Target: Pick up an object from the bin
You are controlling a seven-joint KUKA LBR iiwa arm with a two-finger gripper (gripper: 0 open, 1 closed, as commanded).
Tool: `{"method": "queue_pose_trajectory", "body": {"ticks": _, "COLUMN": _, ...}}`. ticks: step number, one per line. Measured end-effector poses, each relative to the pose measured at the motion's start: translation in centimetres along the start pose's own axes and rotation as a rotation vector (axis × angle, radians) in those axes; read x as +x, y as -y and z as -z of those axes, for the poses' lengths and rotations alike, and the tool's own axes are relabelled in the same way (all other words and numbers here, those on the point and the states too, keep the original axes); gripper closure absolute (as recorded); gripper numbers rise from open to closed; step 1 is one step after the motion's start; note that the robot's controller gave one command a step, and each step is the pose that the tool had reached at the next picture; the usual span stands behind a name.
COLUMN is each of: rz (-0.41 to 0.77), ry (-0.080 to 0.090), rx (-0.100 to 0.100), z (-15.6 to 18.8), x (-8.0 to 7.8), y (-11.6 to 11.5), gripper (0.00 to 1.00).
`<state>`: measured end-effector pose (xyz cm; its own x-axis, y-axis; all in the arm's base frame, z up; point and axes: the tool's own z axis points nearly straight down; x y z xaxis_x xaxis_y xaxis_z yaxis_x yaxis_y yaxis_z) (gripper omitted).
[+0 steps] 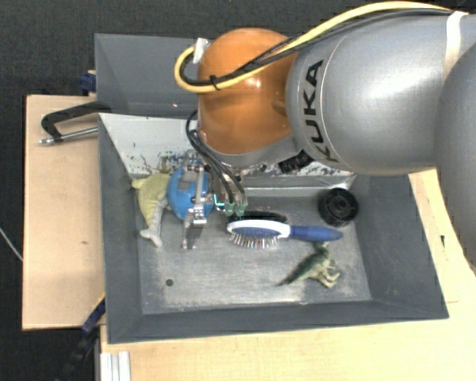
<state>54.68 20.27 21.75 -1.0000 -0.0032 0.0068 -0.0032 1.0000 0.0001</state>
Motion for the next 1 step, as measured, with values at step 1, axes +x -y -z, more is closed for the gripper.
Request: {"method": "queue_pose_trajectory", "body": {"ticks": 1, "rz": 0.036, "ry": 0.001, "rx": 0.003, "z": -13.64, "x": -1.41, "y": 7.87, "gripper": 0.00}}
